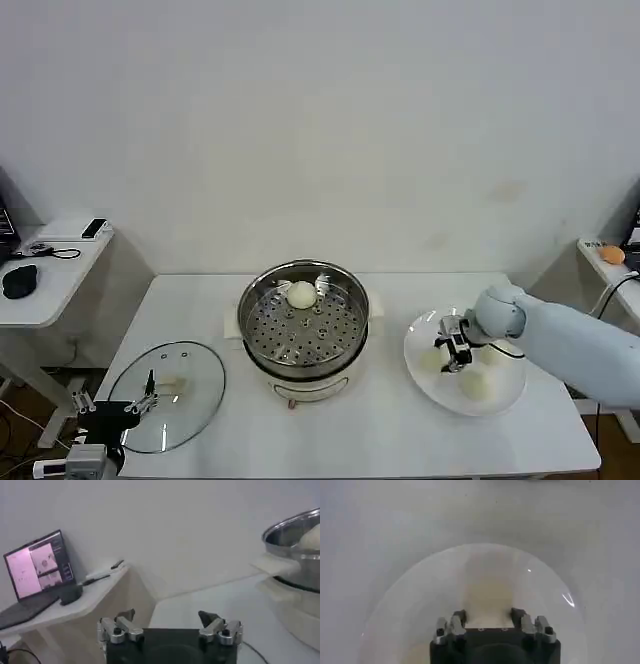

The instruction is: Take steamed baozi put them in steamer then cover it.

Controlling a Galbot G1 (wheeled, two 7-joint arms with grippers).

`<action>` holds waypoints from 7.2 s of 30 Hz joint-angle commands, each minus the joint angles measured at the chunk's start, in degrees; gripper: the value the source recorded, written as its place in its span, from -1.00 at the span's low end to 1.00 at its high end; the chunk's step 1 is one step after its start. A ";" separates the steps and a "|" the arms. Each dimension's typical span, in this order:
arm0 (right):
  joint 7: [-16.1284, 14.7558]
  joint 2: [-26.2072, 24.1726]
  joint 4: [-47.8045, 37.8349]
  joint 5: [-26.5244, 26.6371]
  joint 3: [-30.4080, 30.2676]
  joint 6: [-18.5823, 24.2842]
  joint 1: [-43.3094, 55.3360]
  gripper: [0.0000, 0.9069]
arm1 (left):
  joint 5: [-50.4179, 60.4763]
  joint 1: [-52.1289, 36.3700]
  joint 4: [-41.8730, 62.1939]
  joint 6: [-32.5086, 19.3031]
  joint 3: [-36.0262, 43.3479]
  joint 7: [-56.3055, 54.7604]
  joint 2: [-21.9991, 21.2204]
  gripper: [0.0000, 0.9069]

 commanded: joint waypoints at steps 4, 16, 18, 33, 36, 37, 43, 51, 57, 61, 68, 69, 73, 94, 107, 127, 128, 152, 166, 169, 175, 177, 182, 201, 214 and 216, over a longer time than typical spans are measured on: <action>-0.47 -2.84 2.09 3.67 -0.52 -0.24 9.17 0.36 | -0.07 -0.16 -0.64 0.22 -0.08 0.07 0.06 1.00; 0.89 0.34 7.10 16.34 -10.41 -3.79 31.76 0.38 | -0.47 -0.71 -1.18 0.27 0.10 0.13 1.14 1.00; 1.91 2.83 8.11 20.19 -12.79 -5.33 35.10 0.38 | -0.43 -0.85 -1.22 0.29 0.27 0.12 1.00 1.00; 10.72 31.70 2.74 38.11 -15.94 -16.24 36.24 0.38 | -0.53 -1.35 -1.27 0.30 -0.70 0.21 1.20 1.00; 12.16 36.35 0.60 40.35 -16.28 -17.89 33.68 0.38 | -0.65 -1.39 -1.37 0.30 -1.18 0.19 1.06 1.00; 12.50 37.05 0.03 41.10 -16.45 -18.62 33.08 0.38 | -0.64 -1.40 -1.36 0.27 -1.27 0.19 0.93 1.00; 13.32 40.76 -2.87 41.05 -17.58 -20.89 29.35 0.38 | -0.70 -1.57 -1.35 0.21 -1.35 0.15 0.21 1.00; 14.10 41.46 -4.63 39.23 -17.97 -22.97 24.83 0.38 | -0.69 -1.34 -1.70 0.20 -1.75 0.17 0.02 1.00; 14.00 41.85 -5.69 36.86 -17.99 -22.82 23.65 0.38 | -0.72 -1.28 -1.58 0.12 -1.84 0.17 -0.03 1.00; 14.00 42.25 -6.33 36.39 -17.76 -22.88 23.50 0.38 | -0.69 -1.28 -1.44 0.03 -1.72 0.13 -0.17 1.00; 13.90 42.00 -6.59 35.28 -17.94 -22.98 23.38 0.38 | -0.68 -1.29 -1.27 0.01 -1.59 0.12 -0.16 1.00; 13.88 41.91 -6.55 35.24 -17.95 -22.99 23.39 0.40 | -0.67 -1.29 -1.30 0.01 -1.57 0.11 -0.17 1.00; 13.78 41.35 -6.22 34.91 -17.92 -23.06 23.58 1.00 | -0.64 -1.35 -1.36 0.01 -1.41 0.11 -0.27 1.00; 2.88 13.55 15.17 26.65 -21.37 -15.56 41.01 1.00 | -0.54 -1.24 -2.42 0.10 -0.20 0.12 -0.13 1.00; -3.00 -13.19 21.35 10.39 -14.98 -6.01 30.58 1.00 | 0.22 -1.42 -2.07 0.28 2.37 0.21 0.07 1.00; -6.93 -20.68 16.72 -6.34 11.53 3.89 -11.05 1.00 | 0.27 -0.24 -0.30 0.25 1.19 0.28 0.92 1.00; -7.08 -20.46 16.33 -6.55 11.78 3.99 -11.23 1.00 | 0.24 -0.18 -0.31 0.27 1.09 0.28 0.98 1.00; -6.33 -9.09 3.97 -9.96 11.01 4.90 -11.51 1.00 | 0.47 -0.58 1.21 0.31 0.74 0.31 0.42 1.00; -6.53 -9.24 5.44 -8.24 10.25 1.23 -10.78 0.42 | 0.46 -0.82 1.28 0.32 0.85 0.28 0.45 1.00; -7.15 -9.79 5.79 -7.78 10.03 1.13 -10.01 0.40 | 0.42 -0.76 1.13 0.32 0.86 0.23 0.43 1.00; -8.51 -10.13 5.89 -6.90 9.93 1.49 -7.52 0.40 | 0.44 -0.74 0.72 0.38 0.99 0.26 0.37 1.00; -8.70 -10.03 5.90 -6.54 10.46 1.63 -6.50 0.40 | 0.42 -0.69 0.56 0.37 0.98 0.28 0.35 1.00; -9.25 -9.03 5.21 -4.02 10.80 1.63 -0.35 0.42 | 0.38 -0.65 0.46 0.37 0.88 0.28 0.52 1.00; -9.71 9.01 0.82 7.69 -3.53 0.03 33.02 0.42 | 0.01 -0.78 -0.01 0.46 0.36 0.39 0.91 1.00; -9.90 23.34 3.67 9.20 -9.22 0.75 32.44 0.44 | -0.21 -0.15 -0.37 0.50 -1.82 0.45 -0.09 1.00; -10.10 25.35 3.32 9.10 -9.73 1.45 31.07 0.44 | -0.27 -0.07 -0.40 0.51 -2.19 0.46 -0.25 1.00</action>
